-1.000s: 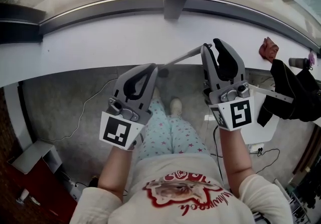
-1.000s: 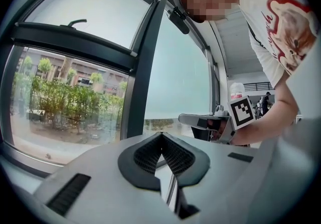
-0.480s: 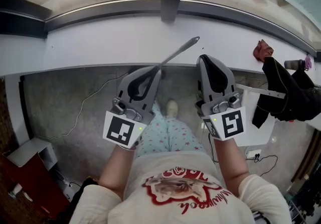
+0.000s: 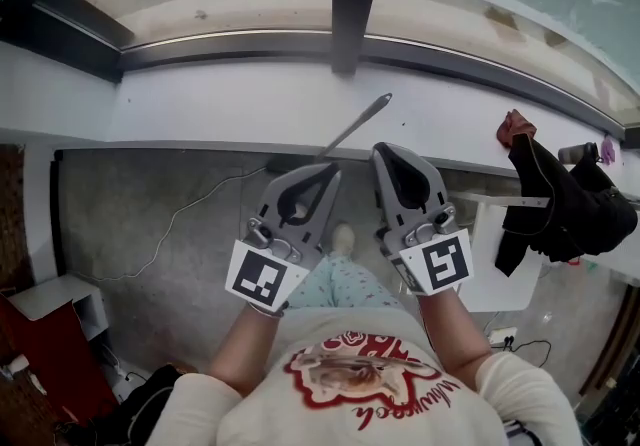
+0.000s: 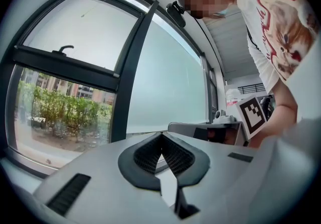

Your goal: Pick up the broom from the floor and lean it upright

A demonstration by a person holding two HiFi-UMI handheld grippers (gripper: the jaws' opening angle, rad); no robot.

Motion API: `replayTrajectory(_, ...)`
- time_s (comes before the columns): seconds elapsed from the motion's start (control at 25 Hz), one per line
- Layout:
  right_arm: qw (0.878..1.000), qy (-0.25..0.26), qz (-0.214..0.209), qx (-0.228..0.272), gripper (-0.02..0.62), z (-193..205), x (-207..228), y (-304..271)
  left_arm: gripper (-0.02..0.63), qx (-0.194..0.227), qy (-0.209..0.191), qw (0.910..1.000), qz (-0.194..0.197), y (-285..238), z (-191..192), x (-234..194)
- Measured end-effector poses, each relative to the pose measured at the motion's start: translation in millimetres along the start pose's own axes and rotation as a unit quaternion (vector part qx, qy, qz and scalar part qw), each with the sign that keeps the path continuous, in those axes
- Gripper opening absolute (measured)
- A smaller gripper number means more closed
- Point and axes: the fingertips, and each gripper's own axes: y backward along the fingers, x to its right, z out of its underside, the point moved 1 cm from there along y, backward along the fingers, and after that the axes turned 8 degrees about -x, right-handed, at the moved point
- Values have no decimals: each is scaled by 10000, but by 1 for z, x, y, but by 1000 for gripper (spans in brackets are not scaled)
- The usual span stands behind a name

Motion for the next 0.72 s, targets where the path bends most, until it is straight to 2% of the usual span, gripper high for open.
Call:
replayTrajectory(0.2,9991,-165,-323,-203,25,-7,-26,7,17,35,271,9996,-69,33,-10,16)
replayTrajectory(0.36,9982,-79,-588,-21,25,-23,-49,0,17,-117,290,9994,-145,53,-6,11)
replayTrajectory(0.44,9976,-44,-673,182,25,-31,-59,-2,17,-23,314,9994,-153,61,-12,11)
replayTrajectory(0.72,9965,47,-777,320,25,-39,-116,27,17,340,157,9991,-220,123,-28,32)
